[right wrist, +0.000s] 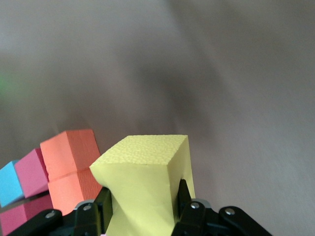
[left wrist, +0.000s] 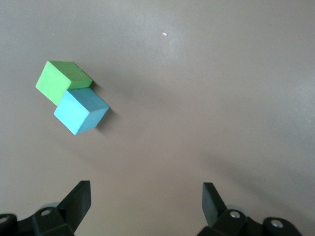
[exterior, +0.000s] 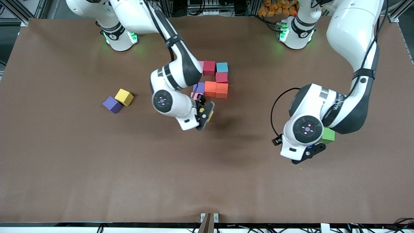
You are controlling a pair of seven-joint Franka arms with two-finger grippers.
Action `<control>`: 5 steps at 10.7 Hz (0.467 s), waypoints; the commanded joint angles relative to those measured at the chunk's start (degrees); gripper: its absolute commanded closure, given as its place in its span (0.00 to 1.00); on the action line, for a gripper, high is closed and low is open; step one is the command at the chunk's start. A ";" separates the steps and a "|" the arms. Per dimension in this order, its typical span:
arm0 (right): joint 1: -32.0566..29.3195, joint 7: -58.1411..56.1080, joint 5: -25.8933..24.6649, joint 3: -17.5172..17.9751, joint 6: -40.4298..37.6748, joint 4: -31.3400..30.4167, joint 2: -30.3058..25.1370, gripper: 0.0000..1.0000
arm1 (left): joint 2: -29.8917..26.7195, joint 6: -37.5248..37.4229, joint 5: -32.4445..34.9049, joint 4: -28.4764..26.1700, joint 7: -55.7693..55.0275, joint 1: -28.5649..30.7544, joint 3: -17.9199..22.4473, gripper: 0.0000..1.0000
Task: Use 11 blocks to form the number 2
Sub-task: 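Grasp the cyan cube with the left gripper while the right gripper lowers yellow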
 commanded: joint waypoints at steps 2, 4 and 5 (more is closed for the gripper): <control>1.08 -6.99 -6.92 0.70 -0.68 6.50 5.00 1.00 | -2.07 0.28 -1.69 -2.18 5.62 3.49 -0.13 0.00; 2.13 -9.05 -10.79 1.58 -0.68 6.15 5.00 1.00 | -2.24 0.28 -1.69 -3.05 7.03 5.68 -1.69 0.00; 2.92 -9.23 -12.38 1.76 -0.16 6.06 5.52 1.00 | -2.24 0.37 -1.69 -3.49 7.64 7.70 -3.01 0.00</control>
